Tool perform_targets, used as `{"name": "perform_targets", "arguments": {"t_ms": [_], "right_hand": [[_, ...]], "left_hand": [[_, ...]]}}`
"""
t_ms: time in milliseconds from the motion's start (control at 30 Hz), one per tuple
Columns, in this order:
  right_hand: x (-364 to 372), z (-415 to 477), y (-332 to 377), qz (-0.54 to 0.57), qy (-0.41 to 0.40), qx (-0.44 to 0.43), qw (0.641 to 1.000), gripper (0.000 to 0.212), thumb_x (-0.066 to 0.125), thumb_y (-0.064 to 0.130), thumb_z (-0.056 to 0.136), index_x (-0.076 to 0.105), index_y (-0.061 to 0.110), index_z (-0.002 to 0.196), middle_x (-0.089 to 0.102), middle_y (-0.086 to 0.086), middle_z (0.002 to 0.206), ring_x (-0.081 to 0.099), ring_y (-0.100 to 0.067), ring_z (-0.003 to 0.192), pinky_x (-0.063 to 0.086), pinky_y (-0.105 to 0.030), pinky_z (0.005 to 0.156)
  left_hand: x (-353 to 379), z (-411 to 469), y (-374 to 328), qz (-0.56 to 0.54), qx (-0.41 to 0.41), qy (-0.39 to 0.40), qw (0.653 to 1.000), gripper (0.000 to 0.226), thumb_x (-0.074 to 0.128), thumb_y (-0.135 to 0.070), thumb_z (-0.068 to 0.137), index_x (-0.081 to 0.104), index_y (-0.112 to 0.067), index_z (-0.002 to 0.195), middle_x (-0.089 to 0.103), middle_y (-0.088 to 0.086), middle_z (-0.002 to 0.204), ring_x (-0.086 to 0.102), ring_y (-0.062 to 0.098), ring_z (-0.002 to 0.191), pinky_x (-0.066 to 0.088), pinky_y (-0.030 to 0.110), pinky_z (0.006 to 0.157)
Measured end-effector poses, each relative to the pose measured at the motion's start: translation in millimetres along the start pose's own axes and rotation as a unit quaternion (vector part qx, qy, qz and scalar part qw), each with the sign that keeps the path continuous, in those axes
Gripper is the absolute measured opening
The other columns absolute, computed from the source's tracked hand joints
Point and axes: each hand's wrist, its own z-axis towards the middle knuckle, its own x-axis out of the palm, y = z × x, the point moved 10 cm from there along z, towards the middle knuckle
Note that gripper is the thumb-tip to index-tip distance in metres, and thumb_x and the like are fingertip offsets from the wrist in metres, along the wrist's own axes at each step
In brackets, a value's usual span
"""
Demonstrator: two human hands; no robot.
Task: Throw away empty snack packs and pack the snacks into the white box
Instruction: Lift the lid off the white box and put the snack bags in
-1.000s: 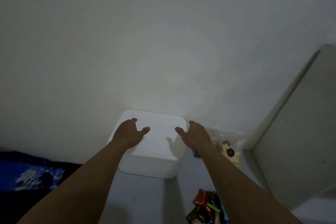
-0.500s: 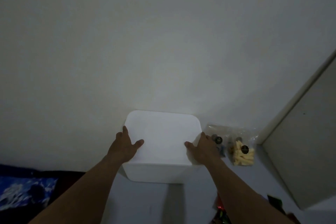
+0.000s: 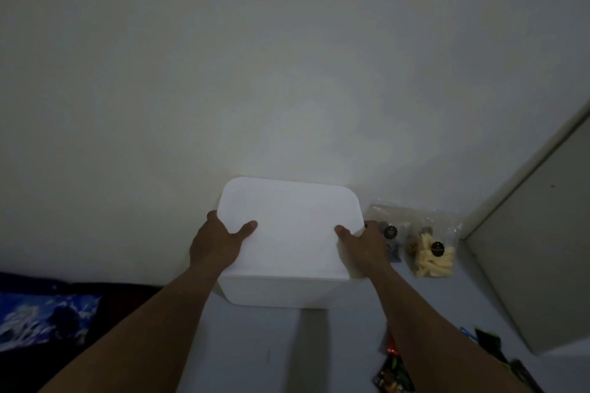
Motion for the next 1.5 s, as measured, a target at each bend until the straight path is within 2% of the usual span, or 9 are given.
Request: {"name": "perform_targets", "arguments": {"t_ms": [100, 333, 433, 567, 667, 800, 1033, 1267, 1500], "right_hand": [[-1, 1, -1, 0.02, -0.013, -0.005, 1.0, 0.057, 0.074, 0.037, 0.082, 0.048, 0.006, 0.122, 0.063, -0.011, 0.113, 0.058, -0.025, 0.094, 0.052, -0.039, 0.087], [-10, -5, 13, 0.021, -0.026, -0.042, 0.999, 0.058, 0.072, 0.035, 0.085, 0.046, 0.007, 0.129, 0.059, -0.006, 0.113, 0.053, -0.021, 0.094, 0.044, -0.032, 0.08], [-18, -11, 23, 0.005, -0.053, -0.069, 0.996, 0.061, 0.074, 0.038, 0.082, 0.049, 0.007, 0.129, 0.06, -0.01, 0.12, 0.057, -0.026, 0.103, 0.043, -0.032, 0.08], [-20, -18, 34, 0.001, -0.043, -0.091, 0.995, 0.069, 0.07, 0.044, 0.083, 0.044, 0.013, 0.139, 0.057, -0.01, 0.13, 0.055, -0.031, 0.118, 0.048, -0.042, 0.094], [-20, -23, 37, 0.006, -0.013, -0.096, 0.995, 0.078, 0.067, 0.042, 0.087, 0.031, 0.015, 0.151, 0.048, -0.011, 0.143, 0.045, -0.032, 0.132, 0.041, -0.047, 0.106], [-26, -33, 43, -0.001, 0.012, -0.095, 0.995, 0.083, 0.062, 0.038, 0.093, 0.014, 0.019, 0.157, 0.031, -0.01, 0.158, 0.03, -0.029, 0.145, 0.028, -0.043, 0.115], [-41, -56, 57, -0.015, 0.037, -0.131, 0.991, 0.077, 0.057, 0.037, 0.096, 0.012, 0.024, 0.157, 0.028, -0.012, 0.158, 0.028, -0.03, 0.145, 0.026, -0.039, 0.115], [-52, -104, 54, -0.019, 0.07, -0.167, 0.983, 0.075, 0.057, 0.035, 0.097, 0.015, 0.018, 0.157, 0.028, -0.013, 0.158, 0.027, -0.028, 0.146, 0.026, -0.036, 0.114], [-37, -173, -11, 0.007, 0.106, -0.123, 0.987, 0.079, 0.061, 0.036, 0.094, 0.017, 0.016, 0.157, 0.032, -0.009, 0.157, 0.032, -0.025, 0.143, 0.028, -0.034, 0.113]], "left_hand": [[-2, -2, -3, -0.016, 0.007, -0.008, 1.0, 0.092, 0.068, -0.072, 0.068, 0.042, -0.013, 0.134, 0.061, 0.01, 0.127, 0.059, 0.033, 0.114, 0.049, 0.042, 0.091], [-9, -4, -4, -0.031, 0.015, -0.029, 0.999, 0.099, 0.065, -0.079, 0.062, 0.043, -0.016, 0.135, 0.057, 0.007, 0.13, 0.056, 0.031, 0.117, 0.049, 0.048, 0.094], [-16, -8, -9, -0.036, 0.024, -0.053, 0.998, 0.1, 0.068, -0.075, 0.064, 0.041, -0.015, 0.139, 0.051, 0.01, 0.134, 0.047, 0.033, 0.125, 0.046, 0.05, 0.098], [-30, -16, -18, -0.003, 0.037, -0.089, 0.995, 0.099, 0.066, -0.073, 0.069, 0.035, -0.019, 0.145, 0.052, 0.013, 0.133, 0.042, 0.036, 0.125, 0.041, 0.05, 0.101], [-36, -20, -24, -0.02, 0.044, -0.078, 0.996, 0.104, 0.069, -0.071, 0.068, 0.027, -0.025, 0.151, 0.051, 0.014, 0.134, 0.047, 0.035, 0.124, 0.042, 0.048, 0.101], [-43, -20, -32, -0.088, 0.062, -0.038, 0.993, 0.107, 0.073, -0.069, 0.065, 0.023, -0.032, 0.152, 0.05, 0.012, 0.133, 0.051, 0.033, 0.121, 0.046, 0.047, 0.099], [-76, -37, -47, -0.073, 0.086, -0.029, 0.993, 0.104, 0.073, -0.064, 0.07, 0.02, -0.033, 0.154, 0.049, 0.012, 0.139, 0.047, 0.032, 0.128, 0.042, 0.043, 0.102], [-101, -105, -19, -0.099, 0.067, -0.026, 0.992, 0.102, 0.073, -0.06, 0.073, 0.019, -0.032, 0.155, 0.044, 0.009, 0.147, 0.044, 0.029, 0.132, 0.037, 0.039, 0.107], [-104, -190, 44, -0.131, 0.032, -0.019, 0.991, 0.1, 0.076, -0.05, 0.077, 0.02, -0.024, 0.155, 0.039, 0.003, 0.152, 0.042, 0.023, 0.133, 0.035, 0.029, 0.103]]}}
